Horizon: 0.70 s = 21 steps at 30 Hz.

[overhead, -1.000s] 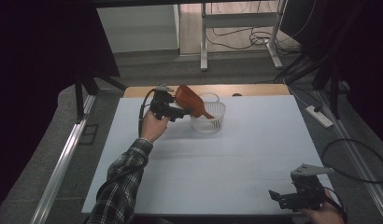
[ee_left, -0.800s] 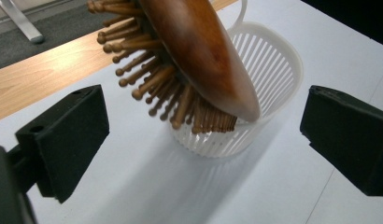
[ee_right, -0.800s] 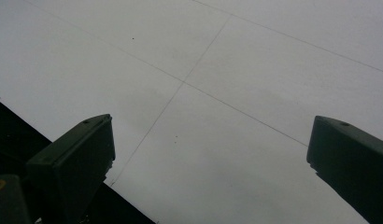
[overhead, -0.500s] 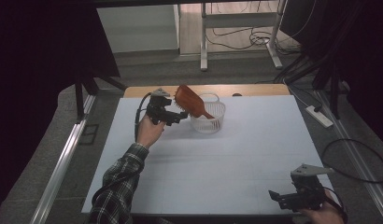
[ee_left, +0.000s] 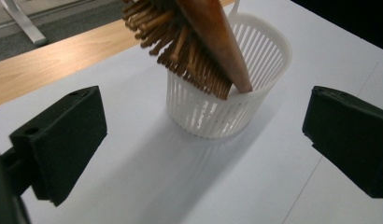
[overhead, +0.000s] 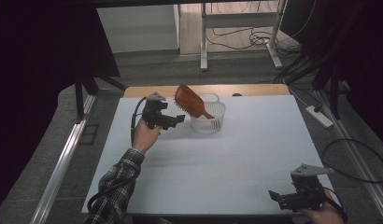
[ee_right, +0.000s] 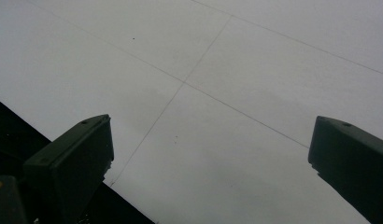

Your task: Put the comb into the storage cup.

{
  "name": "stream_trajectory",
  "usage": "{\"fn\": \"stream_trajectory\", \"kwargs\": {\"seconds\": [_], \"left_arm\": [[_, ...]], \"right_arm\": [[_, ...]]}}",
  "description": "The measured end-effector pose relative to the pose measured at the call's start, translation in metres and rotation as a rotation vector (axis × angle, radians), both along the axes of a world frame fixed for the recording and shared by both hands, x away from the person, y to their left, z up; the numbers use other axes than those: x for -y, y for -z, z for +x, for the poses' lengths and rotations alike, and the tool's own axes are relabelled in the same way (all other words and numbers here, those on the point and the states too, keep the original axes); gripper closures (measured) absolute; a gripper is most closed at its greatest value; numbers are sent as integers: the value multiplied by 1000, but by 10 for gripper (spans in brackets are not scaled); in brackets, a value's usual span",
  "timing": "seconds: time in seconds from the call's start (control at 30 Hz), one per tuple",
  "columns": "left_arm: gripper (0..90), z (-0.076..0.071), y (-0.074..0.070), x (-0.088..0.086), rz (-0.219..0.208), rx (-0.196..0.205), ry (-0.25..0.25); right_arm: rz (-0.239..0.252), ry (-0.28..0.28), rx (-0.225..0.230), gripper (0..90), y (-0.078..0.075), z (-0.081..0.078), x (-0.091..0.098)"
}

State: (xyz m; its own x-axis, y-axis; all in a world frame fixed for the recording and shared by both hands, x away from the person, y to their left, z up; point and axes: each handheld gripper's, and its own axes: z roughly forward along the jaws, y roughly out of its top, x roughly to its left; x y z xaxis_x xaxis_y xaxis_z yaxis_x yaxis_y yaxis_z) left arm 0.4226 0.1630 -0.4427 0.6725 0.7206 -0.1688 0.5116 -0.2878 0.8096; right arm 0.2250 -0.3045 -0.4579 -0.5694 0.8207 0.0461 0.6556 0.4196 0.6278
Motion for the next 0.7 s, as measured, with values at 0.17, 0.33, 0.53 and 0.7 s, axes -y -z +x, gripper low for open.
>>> {"fn": "stream_trajectory", "kwargs": {"seconds": [0.17,0.33,0.53,0.7], "left_arm": [[2,-5,4,-4,-8,-9,-1],[2,-10,7,-7,-13,-13,-2],[1,-16,11,-9,-21,-23,2],[0,-21,13,-9,-22,-31,6]], "right_arm": [[-2,1,0,2,0,0,0],[-1,5,5,2,0,-1,0],[-1,0,4,1,0,-1,-1],[1,-2,7,1,0,-1,0]]}}
